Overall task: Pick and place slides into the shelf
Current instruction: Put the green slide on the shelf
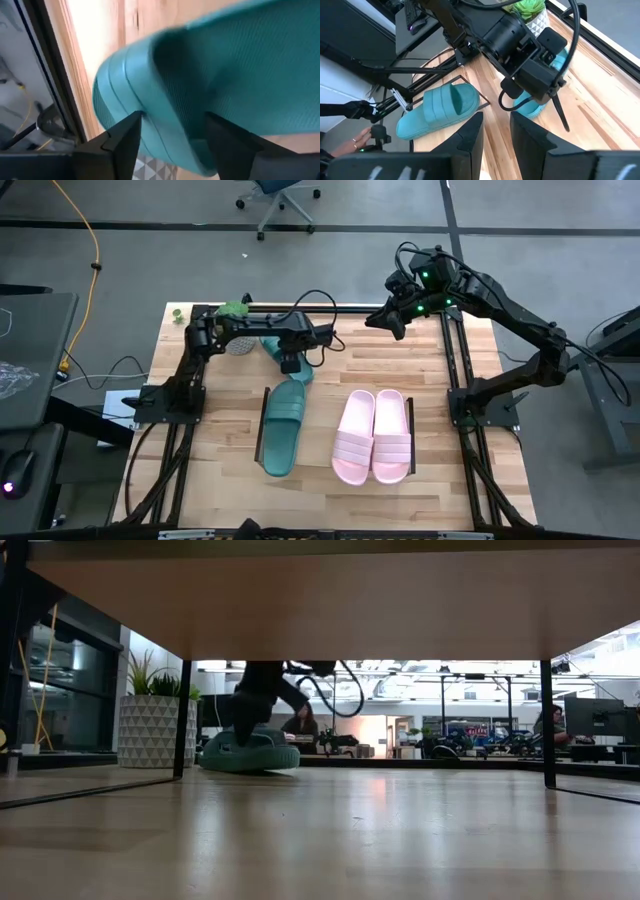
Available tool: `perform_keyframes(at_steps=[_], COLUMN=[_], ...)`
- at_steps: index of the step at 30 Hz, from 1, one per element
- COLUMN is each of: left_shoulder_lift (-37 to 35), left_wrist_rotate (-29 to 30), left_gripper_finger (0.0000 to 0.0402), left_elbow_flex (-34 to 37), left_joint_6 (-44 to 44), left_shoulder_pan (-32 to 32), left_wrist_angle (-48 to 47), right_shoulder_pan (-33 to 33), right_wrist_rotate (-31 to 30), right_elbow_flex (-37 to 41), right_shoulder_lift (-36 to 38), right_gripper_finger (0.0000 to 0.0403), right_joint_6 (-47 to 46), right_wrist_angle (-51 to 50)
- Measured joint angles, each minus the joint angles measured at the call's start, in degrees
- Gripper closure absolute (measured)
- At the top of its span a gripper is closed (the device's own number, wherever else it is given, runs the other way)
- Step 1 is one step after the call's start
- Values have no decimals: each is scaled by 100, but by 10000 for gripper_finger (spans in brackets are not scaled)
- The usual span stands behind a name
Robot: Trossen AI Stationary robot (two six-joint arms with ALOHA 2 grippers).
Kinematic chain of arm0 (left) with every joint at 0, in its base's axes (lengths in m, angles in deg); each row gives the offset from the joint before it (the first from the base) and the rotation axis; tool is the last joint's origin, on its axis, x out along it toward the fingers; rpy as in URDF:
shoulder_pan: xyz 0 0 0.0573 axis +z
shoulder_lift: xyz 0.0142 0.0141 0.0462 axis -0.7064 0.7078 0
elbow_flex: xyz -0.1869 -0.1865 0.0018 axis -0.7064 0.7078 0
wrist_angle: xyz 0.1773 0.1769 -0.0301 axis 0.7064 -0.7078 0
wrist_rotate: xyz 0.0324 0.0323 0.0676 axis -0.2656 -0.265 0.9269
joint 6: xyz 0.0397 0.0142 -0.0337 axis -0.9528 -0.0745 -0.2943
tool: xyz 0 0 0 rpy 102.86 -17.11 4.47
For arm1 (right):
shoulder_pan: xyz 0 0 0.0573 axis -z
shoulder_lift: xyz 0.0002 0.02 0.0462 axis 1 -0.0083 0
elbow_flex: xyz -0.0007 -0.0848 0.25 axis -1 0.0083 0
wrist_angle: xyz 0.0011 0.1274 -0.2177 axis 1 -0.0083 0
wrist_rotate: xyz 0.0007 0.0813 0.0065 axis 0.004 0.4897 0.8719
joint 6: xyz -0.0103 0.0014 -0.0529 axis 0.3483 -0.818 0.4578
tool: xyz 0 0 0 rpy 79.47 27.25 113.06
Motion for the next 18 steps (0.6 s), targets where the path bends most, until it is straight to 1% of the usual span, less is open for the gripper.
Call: perform_keyframes(at_steps=[4,8,13,18], left_shoulder_lift=[29,29,29,29], left_wrist_rotate=[316,545,560,560], left_gripper_finger=[184,195,238,306], left_elbow_flex=[0,0,0,0], left_joint_6=[9,-7,-41,-58], left_shoulder_pan=[4,9,4,7], left_wrist_angle=[-140,-160,-112,-15], right_shoulder_pan=[0,0,0,0], right_wrist_rotate=[16,17,17,22], right_elbow_flex=[0,0,0,0], right_shoulder_lift=[0,0,0,0], right_gripper_finger=[316,316,316,316], right_joint_6=[101,157,201,197], right_wrist_angle=[-5,-5,-10,-42])
